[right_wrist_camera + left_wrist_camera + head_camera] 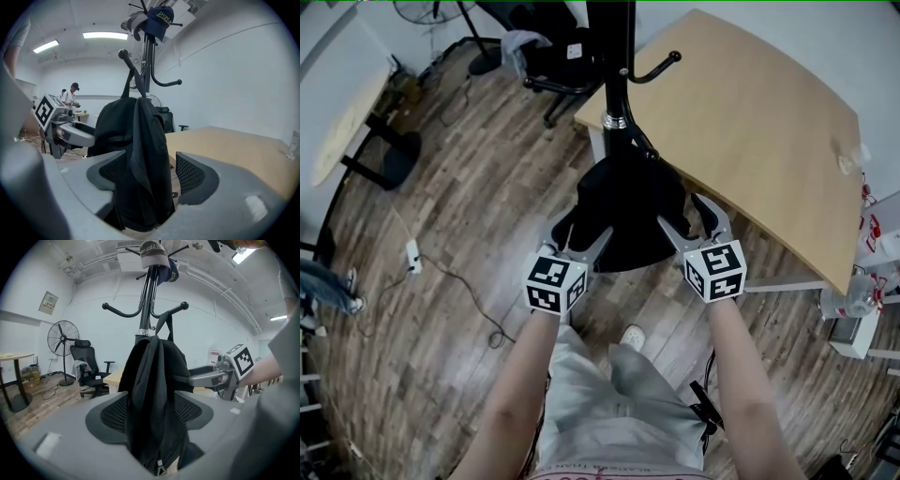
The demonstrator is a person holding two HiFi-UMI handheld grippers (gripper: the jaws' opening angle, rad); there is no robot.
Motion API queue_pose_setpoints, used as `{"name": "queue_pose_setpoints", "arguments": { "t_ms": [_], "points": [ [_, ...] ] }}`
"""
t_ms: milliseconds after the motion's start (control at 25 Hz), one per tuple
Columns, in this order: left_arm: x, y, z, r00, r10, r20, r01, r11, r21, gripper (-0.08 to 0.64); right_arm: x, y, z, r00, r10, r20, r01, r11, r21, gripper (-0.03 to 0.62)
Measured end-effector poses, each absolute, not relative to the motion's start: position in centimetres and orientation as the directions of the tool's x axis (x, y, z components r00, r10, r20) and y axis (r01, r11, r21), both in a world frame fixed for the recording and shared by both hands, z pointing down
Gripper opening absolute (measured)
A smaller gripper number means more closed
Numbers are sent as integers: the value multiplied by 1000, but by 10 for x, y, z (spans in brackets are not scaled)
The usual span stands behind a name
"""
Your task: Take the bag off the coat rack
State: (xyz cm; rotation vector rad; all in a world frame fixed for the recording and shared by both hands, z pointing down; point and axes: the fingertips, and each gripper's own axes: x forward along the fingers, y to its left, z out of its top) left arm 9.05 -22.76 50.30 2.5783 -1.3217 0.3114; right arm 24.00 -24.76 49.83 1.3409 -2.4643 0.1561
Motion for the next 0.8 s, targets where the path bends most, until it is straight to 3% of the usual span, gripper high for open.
{"name": "queue_pose_setpoints", "arguments": {
  "t_ms": [600,800],
  "points": [
    [95,-256,535,541,-769,341,-828,-559,53,275,232,-274,553,-498,-758,421,-811,580,84,325],
    [93,-263,540,545,-765,343,-825,-563,55,234,227,-281,562,-512,-756,409,-820,572,31,281]
  ]
}}
